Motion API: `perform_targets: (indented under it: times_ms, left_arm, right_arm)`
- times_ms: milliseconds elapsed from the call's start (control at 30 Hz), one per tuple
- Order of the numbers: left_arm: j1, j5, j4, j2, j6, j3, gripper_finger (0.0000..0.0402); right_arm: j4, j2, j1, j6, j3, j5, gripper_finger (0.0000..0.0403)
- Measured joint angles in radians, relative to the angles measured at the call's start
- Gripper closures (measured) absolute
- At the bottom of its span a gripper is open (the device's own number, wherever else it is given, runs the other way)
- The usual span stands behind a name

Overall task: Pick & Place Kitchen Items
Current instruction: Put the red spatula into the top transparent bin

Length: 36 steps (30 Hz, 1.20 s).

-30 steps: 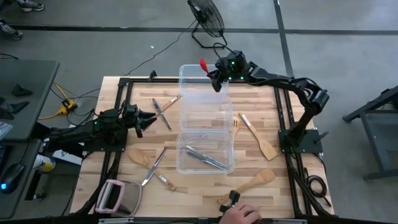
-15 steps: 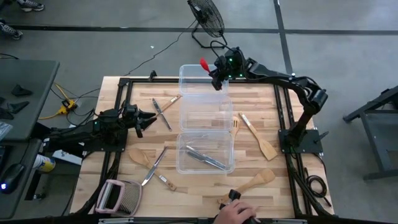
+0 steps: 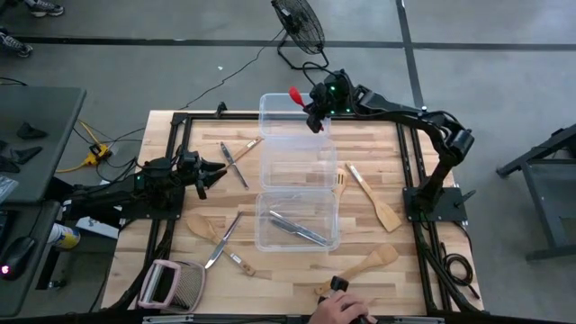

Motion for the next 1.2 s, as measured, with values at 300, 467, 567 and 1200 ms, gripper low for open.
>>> perform_targets:
  times_ms: [300,467,567,1200]
  left_arm:
    - [0.0,0.0,0.0,0.0,0.0,0.0,0.0258]
    - [0.0,0.0,0.0,0.0,0.0,0.0,0.0258]
    - [0.0,0.0,0.0,0.0,0.0,0.0,0.0258]
    - [0.0,0.0,0.0,0.0,0.0,0.0,0.0258]
  right_arm:
    - [0.0,0.0,0.001,0.003,0.0,-0.016,0.0367]
    - [-0.02,0.0,0.001,0.008,0.0,-0.017,0.0367]
    - [-0.037,0.0,0.001,0.008,0.0,-0.013,0.0367]
    - [-0.03,0.0,0.001,0.031,0.0,-0.035,0.0366]
